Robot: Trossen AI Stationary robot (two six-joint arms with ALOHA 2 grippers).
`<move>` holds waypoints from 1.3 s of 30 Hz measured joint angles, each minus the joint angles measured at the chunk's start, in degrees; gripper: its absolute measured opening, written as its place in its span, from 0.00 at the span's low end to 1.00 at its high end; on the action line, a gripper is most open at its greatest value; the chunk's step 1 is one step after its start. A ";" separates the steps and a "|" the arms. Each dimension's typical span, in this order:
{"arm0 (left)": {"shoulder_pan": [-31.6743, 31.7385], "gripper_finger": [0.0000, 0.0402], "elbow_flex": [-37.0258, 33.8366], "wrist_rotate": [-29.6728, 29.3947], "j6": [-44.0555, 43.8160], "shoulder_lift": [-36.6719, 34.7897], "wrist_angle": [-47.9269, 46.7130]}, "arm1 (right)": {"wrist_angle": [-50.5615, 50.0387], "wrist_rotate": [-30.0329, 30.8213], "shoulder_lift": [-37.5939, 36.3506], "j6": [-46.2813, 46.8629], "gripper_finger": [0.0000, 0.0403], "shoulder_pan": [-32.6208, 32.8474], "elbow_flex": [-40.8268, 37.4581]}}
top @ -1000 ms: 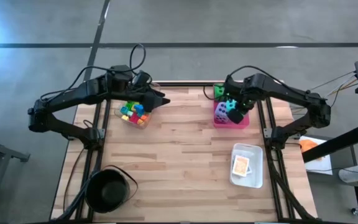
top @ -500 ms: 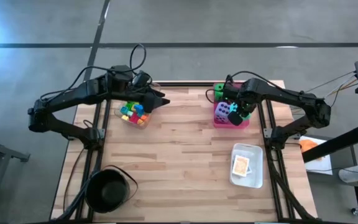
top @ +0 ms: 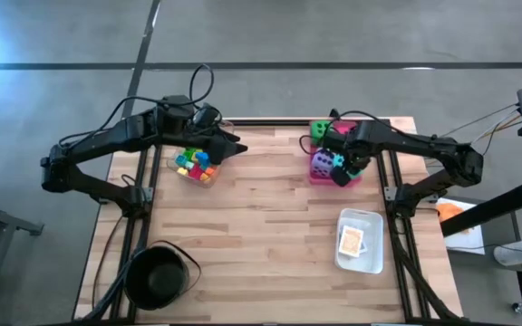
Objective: Pick & Place Toys
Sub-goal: Put the blue die into the pink bin
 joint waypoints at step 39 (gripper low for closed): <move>-0.02 0.86 0.00 -0.22 -0.20 0.04 -0.23 | 27.97 -5.93 -12.37 5.39 0.02 0.33 -14.84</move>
